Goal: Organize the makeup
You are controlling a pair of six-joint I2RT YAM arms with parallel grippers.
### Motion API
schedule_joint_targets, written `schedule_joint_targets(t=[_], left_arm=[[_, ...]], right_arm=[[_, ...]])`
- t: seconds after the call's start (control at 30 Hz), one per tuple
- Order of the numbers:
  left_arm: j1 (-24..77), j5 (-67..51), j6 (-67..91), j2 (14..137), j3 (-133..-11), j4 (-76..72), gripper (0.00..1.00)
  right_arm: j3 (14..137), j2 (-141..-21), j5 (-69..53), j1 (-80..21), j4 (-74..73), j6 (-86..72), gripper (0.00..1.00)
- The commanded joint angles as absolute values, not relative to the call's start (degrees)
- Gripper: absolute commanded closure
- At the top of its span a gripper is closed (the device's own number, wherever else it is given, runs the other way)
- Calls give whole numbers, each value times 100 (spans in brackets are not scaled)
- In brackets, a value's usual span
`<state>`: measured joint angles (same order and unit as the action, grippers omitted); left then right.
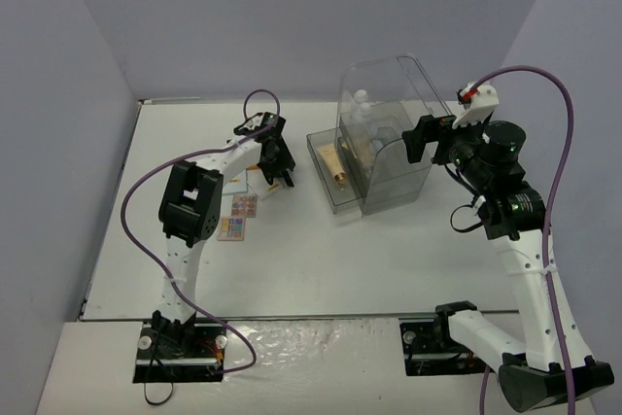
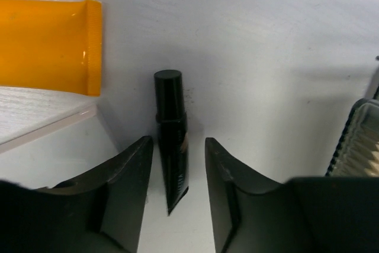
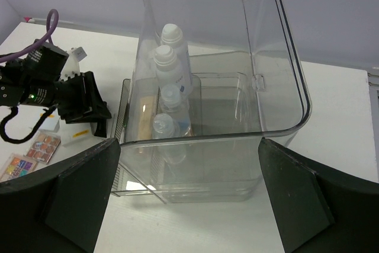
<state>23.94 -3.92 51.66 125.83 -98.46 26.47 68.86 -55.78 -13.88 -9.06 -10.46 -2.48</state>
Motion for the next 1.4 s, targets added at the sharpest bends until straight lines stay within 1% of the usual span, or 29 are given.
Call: schedule_joint_targets(t=[0.0, 0.1, 0.23, 0.37, 0.53, 0.73, 0.8, 1.0, 1.03, 1.1, 1.27, 1.37], left_arm=[[2418, -244, 5089, 12520, -10067, 2930, 70], [2429, -237, 5049, 12324, -9940, 2756, 79], [2435, -283, 4926, 11945, -9826, 2494, 84], [2466, -352, 4829, 11550, -9787, 2387, 86], [2568, -405, 4906, 10951, -9701, 2236, 87], [2908, -790, 5348, 10750, -9900, 1905, 86], [3081, -900, 5477, 10857, -10067, 1852, 84], [3417, -1011, 5652, 11317, -10797, 1940, 75], [3436, -1002, 5651, 11388, -10802, 1942, 73], [3499, -1011, 5670, 11536, -10996, 1946, 66], [3535, -1028, 5664, 11566, -11065, 1907, 55], [3528, -1002, 5568, 11439, -10980, 1932, 55]], right_arm=[[6890, -5502, -1372, -949, -660, -185, 0], [6878, -5481, -1366, -963, -659, -190, 0], [6864, -5476, -1389, -958, -668, -202, 0], [6884, -5484, -1401, -958, -661, -211, 0], [6879, -5482, -1404, -960, -662, -211, 0], [6873, -5498, -1409, -958, -662, -211, 0], [6873, -5511, -1415, -958, -668, -208, 0], [6882, -5493, -1397, -958, -659, -211, 0], [6882, -5493, -1397, -958, -668, -211, 0], [6882, -5476, -1393, -958, -664, -216, 0], [6873, -5456, -1386, -958, -668, -211, 0], [6865, -5470, -1388, -958, -660, -219, 0]])
